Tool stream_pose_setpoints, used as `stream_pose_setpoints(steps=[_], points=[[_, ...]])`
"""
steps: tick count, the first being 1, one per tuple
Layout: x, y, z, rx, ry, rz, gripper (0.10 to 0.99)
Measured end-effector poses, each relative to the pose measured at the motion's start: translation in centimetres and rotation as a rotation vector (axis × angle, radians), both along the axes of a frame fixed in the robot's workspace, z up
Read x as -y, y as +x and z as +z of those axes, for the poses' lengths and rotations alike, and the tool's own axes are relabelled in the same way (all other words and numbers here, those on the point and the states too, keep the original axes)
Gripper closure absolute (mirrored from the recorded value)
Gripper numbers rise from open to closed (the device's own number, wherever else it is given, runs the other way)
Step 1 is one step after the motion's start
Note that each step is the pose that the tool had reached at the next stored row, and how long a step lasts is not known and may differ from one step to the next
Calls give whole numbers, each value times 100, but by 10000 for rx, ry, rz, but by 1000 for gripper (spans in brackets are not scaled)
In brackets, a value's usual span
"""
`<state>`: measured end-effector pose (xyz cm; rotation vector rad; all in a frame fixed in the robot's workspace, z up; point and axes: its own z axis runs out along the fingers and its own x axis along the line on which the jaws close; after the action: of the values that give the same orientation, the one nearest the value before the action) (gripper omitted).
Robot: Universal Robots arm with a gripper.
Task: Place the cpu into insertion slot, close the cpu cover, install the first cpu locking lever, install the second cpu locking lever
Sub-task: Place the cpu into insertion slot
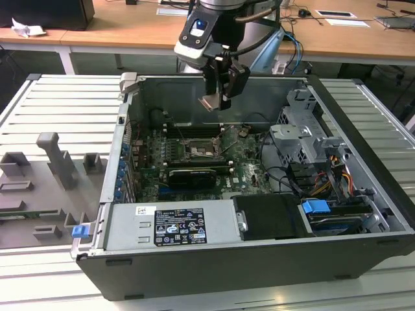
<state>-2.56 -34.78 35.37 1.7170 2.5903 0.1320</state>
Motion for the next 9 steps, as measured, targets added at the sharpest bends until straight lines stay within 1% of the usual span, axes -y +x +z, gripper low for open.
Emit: stream_pose_setpoints(steps=[3,9], points=[[0,0,-9,-1,0,-682,553],[0,0,-48,-1,2,-793,553]])
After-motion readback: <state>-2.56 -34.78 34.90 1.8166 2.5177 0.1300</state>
